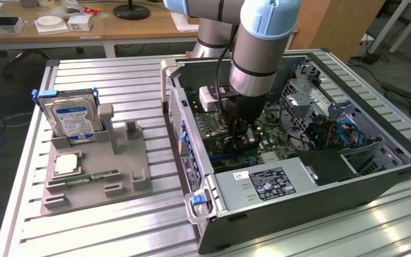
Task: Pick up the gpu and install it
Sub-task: 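Insert the gpu into the slot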
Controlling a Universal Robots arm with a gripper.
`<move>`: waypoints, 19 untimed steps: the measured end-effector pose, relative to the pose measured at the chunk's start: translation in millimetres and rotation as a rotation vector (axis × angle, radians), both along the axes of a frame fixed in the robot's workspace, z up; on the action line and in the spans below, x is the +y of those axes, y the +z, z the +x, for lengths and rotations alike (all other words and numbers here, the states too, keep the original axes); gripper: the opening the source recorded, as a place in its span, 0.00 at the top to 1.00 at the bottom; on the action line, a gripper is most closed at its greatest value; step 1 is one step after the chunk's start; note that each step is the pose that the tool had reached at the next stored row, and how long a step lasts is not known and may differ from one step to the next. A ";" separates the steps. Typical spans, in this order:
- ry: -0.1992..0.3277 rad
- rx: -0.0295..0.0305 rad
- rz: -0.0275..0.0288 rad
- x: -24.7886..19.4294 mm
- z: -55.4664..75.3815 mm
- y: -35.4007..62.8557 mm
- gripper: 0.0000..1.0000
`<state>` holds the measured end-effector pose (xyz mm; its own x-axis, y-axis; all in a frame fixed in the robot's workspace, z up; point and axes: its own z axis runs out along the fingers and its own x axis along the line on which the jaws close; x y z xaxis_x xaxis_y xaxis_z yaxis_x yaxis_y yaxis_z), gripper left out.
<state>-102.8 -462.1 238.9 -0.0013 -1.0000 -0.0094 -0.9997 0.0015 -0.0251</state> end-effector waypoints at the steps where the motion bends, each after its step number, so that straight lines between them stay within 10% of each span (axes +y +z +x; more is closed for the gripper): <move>1: 0.001 0.0000 0.0000 0.0 0.0 0.0 0.73; 19: 0.032 0.0001 -0.0002 1.9 -0.1 -1.3 0.73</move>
